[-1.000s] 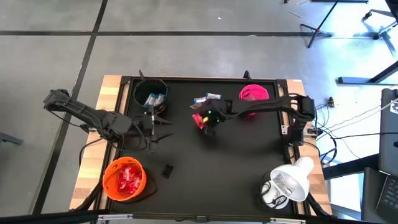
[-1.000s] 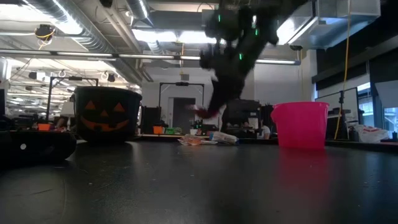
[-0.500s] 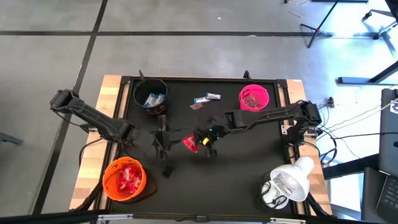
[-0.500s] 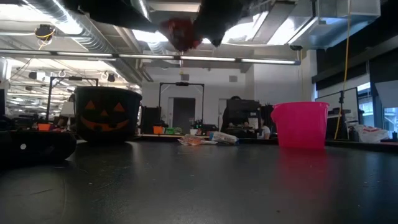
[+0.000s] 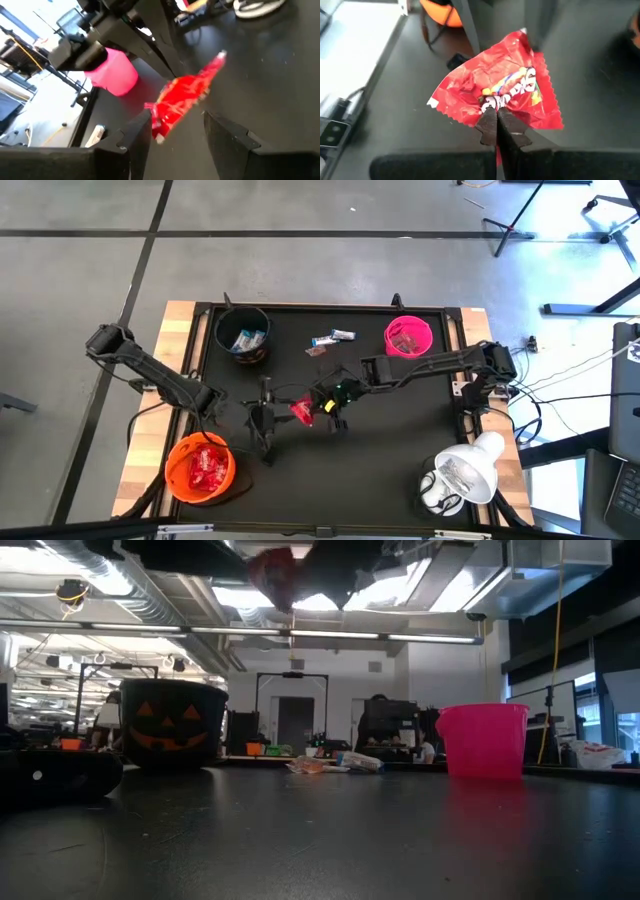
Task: Sort candy
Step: Put the red candy into the orange bucket
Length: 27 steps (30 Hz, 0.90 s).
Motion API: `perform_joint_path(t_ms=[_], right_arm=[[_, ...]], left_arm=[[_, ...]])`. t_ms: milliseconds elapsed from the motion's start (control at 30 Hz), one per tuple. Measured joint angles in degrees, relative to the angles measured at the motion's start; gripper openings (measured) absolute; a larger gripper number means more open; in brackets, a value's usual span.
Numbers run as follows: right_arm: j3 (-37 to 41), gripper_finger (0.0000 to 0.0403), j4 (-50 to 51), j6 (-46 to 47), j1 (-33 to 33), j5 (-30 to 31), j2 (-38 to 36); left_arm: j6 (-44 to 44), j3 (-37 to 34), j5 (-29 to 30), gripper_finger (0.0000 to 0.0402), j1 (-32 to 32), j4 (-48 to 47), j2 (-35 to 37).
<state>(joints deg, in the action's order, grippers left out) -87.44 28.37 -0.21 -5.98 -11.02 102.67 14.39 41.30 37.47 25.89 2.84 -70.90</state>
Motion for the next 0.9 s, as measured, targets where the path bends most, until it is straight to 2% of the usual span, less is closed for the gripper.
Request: perform_joint_path(t_ms=[167,267,433,533,600,767,900], right_arm=[[0.0,0.0,-2.6,0.4,0.0,-1.2,0.0],[0.0,0.0,-3.1,1.3,0.0,-1.2,0.0],[0.0,0.0,-3.0,1.4,0.0,-1.0,0.0],[0.0,0.0003,-2.7,1.7,0.0,1.9,0.0],[0.0,0.0008,-2.8,1.7,-0.1,3.0,0.0],[0.0,0.0048,-3.1,1.3,-0.4,3.1,-0.7],[0.0,0.0099,-2.7,0.2,-1.8,2.9,-3.5]], left_arm=[[3.3,0.0,1.9,0.017,0.0,5.6,-2.0],[5.1,0.0,1.9,0.0152,0.0,7.6,-2.9],[5.7,0.0,2.1,0.0077,0.2,7.6,-3.0],[5.7,0.0,2.7,0.0023,0.6,7.4,-3.0],[5.7,0.0,3.3,0.0015,0.9,7.3,-3.0],[5.7,0.3,7.3,0.0017,3.1,5.1,-2.1],[2.9,4.3,8.1,0.0015,5.1,-4.6,0.5]])
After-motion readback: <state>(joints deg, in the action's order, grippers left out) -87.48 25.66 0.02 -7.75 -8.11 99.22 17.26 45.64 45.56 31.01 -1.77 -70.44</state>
